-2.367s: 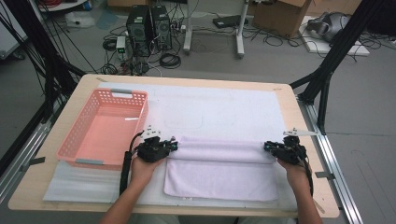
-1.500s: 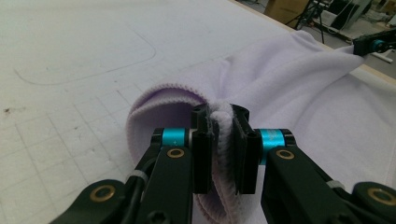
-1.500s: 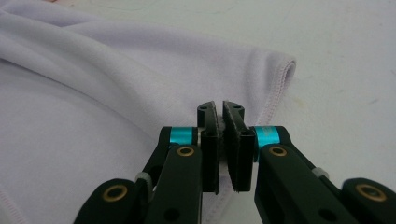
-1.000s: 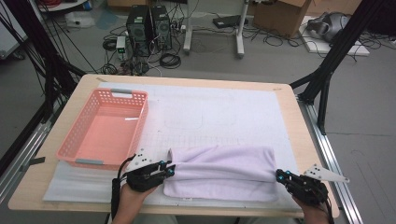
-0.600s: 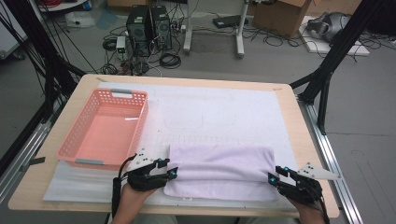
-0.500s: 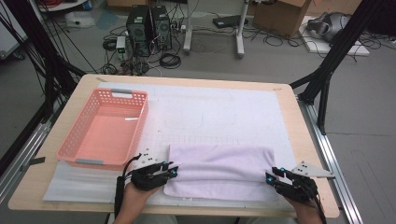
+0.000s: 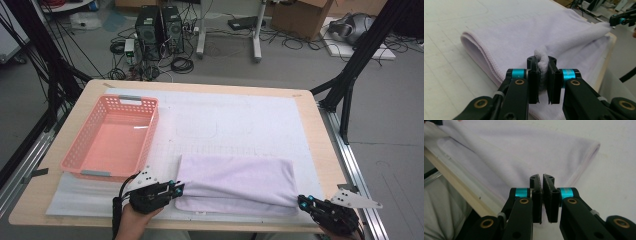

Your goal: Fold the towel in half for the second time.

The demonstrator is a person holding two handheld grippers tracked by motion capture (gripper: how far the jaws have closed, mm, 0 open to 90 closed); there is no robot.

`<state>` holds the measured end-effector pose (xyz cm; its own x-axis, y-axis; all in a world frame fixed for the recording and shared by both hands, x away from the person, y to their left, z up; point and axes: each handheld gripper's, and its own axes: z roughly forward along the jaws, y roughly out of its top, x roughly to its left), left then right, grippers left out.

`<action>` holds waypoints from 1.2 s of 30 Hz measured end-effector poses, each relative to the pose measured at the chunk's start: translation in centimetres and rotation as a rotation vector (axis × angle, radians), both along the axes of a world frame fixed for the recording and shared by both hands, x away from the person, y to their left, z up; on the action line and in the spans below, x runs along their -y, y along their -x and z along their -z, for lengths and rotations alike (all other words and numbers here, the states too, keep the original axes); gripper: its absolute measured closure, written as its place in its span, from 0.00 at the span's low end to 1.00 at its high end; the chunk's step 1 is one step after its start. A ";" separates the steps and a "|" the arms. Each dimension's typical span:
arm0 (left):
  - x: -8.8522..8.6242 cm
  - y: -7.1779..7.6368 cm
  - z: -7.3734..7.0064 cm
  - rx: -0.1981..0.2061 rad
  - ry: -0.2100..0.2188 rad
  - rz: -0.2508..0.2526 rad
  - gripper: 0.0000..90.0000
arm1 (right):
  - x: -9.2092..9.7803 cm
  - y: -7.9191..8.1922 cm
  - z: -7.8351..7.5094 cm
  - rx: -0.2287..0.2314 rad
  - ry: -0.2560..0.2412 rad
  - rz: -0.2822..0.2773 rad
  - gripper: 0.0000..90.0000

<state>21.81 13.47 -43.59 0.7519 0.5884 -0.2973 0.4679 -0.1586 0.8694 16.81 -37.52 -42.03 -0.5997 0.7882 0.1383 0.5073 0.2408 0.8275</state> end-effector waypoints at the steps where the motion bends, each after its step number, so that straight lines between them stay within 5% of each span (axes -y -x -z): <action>1: -0.1 0.1 0.1 -0.009 0.004 -0.006 0.78 | 0.0 0.2 0.1 -0.012 0.014 0.003 0.94; 3: -0.5 0.1 -0.1 -0.014 0.023 -0.040 0.56 | 0.1 0.3 0.4 -0.041 0.041 0.034 0.72; 6: -0.8 -0.3 -0.5 0.013 0.045 -0.088 0.46 | 0.4 0.2 -0.1 -0.020 0.004 0.091 0.67; 10: -0.6 -1.3 -0.5 0.031 0.024 -0.128 0.45 | -0.2 -0.7 -0.7 0.032 0.018 0.117 0.64; 19: 1.5 -5.4 -0.3 0.016 -0.080 -0.169 0.66 | -2.4 -5.2 0.3 0.013 0.087 0.097 0.76; 23: 2.5 -7.8 0.2 -0.009 -0.133 -0.243 0.54 | -3.0 -7.5 0.6 0.008 0.097 0.113 0.70; 26: 3.0 -9.1 0.5 -0.013 -0.175 -0.294 0.44 | -2.9 -9.3 0.8 0.002 0.116 0.153 0.56; 32: 3.4 -10.9 1.4 -0.080 -0.206 -0.291 0.43 | -2.4 -13.0 1.7 -0.065 0.154 0.194 0.44; 36: 3.6 -11.0 1.6 -0.068 -0.225 -0.255 0.48 | -2.3 -14.4 2.4 -0.109 0.143 0.155 0.46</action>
